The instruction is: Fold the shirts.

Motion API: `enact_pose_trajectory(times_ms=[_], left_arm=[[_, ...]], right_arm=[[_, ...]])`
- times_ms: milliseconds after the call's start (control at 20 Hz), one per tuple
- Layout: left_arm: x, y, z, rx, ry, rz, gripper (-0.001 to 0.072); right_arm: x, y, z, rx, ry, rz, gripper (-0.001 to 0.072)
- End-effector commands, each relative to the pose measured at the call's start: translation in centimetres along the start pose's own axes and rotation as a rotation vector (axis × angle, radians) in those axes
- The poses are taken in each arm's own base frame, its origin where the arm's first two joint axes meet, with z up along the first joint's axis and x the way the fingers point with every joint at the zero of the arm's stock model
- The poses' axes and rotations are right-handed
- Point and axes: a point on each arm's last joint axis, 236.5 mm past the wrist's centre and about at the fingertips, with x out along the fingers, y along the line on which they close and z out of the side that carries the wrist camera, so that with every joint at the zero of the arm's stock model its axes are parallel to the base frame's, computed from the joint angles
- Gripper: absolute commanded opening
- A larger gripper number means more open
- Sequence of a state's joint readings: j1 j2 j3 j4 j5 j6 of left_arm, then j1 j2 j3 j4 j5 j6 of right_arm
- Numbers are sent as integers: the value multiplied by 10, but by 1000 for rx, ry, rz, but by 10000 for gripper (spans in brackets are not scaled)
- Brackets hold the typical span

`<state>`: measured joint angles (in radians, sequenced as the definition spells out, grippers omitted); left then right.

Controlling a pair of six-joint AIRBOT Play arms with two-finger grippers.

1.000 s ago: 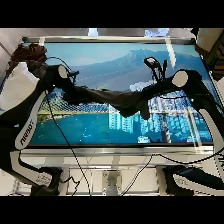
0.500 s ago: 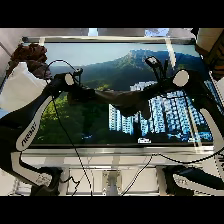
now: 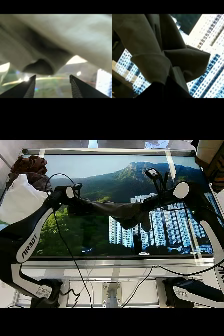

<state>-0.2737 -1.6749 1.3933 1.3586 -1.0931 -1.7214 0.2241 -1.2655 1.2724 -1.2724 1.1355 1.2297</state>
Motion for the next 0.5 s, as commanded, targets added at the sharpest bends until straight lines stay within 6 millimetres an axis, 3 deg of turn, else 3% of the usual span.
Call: enact_pose_trajectory(times_ms=[0,150,400,450], left_arm=[[2,11,9,11,-35,47,484],[21,3,19,-23,-65,-1,484],[57,-4,-2,-89,45,-53,483],[59,-7,0,-96,38,-67,346]], right_arm=[[0,-1,2,2,-9,-2,19],[0,-1,1,2,-6,-2,19],[0,-1,1,2,-4,-2,19],[0,-1,1,1,-4,-2,19]])
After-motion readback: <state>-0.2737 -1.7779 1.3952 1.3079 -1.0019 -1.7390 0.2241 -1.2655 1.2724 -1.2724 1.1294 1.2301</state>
